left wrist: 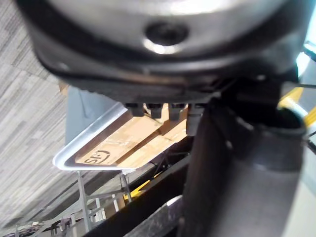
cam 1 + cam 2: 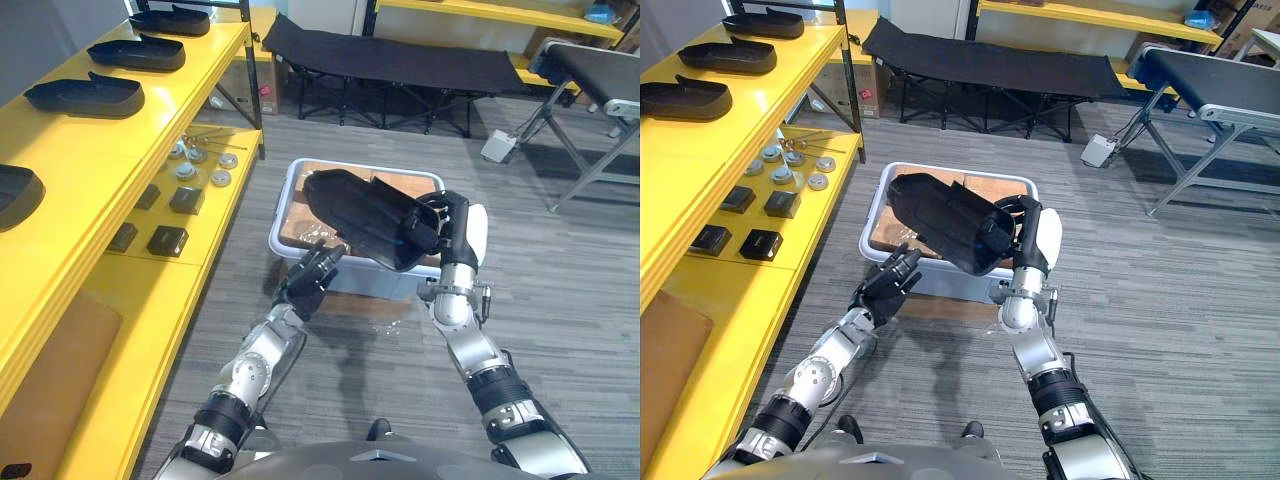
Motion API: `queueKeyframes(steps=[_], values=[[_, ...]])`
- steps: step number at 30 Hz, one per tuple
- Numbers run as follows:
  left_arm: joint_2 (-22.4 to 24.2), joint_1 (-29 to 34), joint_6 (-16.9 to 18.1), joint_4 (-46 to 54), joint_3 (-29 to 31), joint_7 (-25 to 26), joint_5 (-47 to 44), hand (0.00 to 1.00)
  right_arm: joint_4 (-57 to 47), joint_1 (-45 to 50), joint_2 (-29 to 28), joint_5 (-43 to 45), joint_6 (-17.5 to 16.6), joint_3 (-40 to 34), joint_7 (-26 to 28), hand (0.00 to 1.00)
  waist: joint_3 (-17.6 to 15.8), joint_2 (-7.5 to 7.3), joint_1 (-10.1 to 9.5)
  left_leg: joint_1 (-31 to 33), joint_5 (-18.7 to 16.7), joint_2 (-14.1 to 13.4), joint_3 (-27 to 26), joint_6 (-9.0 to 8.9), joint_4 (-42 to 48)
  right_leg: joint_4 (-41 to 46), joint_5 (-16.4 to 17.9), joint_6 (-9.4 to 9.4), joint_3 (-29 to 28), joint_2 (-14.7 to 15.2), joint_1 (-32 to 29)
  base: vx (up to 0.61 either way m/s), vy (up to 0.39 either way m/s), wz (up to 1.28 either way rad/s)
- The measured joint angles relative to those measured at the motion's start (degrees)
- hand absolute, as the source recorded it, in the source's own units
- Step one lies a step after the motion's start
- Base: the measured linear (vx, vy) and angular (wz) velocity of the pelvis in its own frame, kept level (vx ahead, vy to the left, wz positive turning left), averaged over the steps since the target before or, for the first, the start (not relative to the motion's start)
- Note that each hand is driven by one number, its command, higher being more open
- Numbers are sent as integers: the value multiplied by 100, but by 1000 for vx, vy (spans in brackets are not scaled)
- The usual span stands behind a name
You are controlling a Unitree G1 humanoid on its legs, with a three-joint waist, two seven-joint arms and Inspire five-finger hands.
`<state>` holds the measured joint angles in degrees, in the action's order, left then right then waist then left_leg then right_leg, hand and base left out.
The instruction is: Walk over and take three plastic housings, then place them on the shelf
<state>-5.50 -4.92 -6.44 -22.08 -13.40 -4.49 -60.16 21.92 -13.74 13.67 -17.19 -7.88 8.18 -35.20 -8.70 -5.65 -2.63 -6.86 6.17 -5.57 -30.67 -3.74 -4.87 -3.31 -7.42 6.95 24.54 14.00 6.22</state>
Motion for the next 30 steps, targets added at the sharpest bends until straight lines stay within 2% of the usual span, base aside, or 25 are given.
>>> queueKeyframes(steps=[8,13,21,24,30], values=[[-2,311,-129,-97,128,-253,61,100,0,-10,0,-52,-4,-91,109,0,5,-3,-34,-49,38,1,54,48,-23,10,19,11,45,0,84,-2,14,3],[3,319,-260,-497,115,-226,432,100,0,-9,0,-51,-11,-97,108,0,7,-6,-28,-50,40,-3,57,33,-25,23,26,7,40,0,79,-20,33,0],[8,322,-277,-598,39,-191,371,100,-3,74,-109,-49,-178,-61,387,0,50,-68,-22,-43,41,-4,56,31,-25,21,29,5,31,-1,70,-8,29,0],[29,288,-241,-598,-103,-160,57,100,-3,220,-284,-59,-211,154,458,0,95,-127,-9,-38,41,-2,55,32,-25,21,31,6,29,1,65,2,26,0],[139,-25,-159,-583,-400,-157,-776,100,39,399,-528,-286,-298,528,500,0,97,-125,-3,-15,40,5,60,31,-25,33,34,3,31,12,45,0,5,0]])
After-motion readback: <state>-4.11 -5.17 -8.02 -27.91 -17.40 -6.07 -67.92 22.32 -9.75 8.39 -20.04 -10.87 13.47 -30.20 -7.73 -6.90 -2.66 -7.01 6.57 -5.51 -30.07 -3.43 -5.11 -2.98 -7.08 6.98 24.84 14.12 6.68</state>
